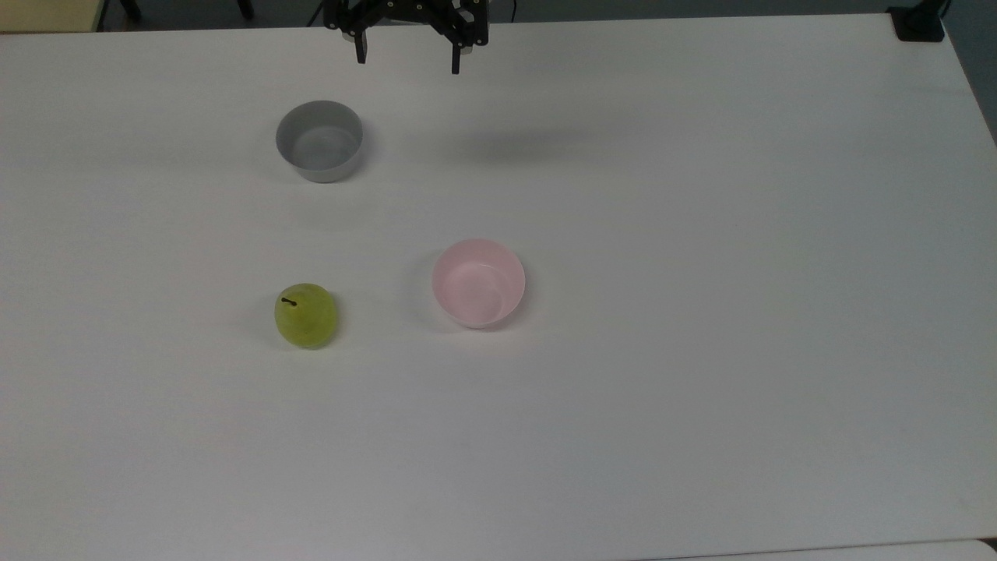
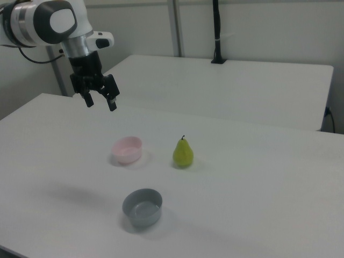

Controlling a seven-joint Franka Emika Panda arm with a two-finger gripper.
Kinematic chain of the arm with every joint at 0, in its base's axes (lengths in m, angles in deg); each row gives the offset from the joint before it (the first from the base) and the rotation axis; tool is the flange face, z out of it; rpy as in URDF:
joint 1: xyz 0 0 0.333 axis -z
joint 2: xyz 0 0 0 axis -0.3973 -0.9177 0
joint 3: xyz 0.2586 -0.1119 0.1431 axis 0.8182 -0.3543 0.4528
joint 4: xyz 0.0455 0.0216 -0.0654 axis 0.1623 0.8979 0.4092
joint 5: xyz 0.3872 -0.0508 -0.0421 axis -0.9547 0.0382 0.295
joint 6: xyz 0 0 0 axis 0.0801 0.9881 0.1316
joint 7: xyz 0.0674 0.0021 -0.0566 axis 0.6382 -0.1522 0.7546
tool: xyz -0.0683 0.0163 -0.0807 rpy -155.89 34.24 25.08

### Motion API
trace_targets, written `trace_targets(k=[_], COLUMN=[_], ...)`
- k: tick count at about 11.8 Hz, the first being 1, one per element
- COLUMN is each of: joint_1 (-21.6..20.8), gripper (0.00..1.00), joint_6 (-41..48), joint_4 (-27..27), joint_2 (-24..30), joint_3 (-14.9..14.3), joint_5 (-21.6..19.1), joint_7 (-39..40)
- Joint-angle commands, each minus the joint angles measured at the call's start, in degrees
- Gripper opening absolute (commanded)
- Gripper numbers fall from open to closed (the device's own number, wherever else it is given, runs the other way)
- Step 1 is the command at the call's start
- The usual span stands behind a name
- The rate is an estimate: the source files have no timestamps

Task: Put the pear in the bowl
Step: 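Move the open gripper from above the table toward the green pear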

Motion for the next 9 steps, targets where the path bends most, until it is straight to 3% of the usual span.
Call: trace_targets(k=[1, 7, 9], joint_1=[-0.3, -0.3, 0.1], gripper=[1.0, 1.0, 1.0], joint_6=[3.6, 3.5, 2.2], joint_4=[-0.7, -0.7, -0.7], joint_2=[0.5, 0.5, -0.2], joint_3=[-0.6, -0.6, -0.7], joint_5=[-0.3, -0.3, -0.1], joint_7=[-0.3, 0.2, 3.5])
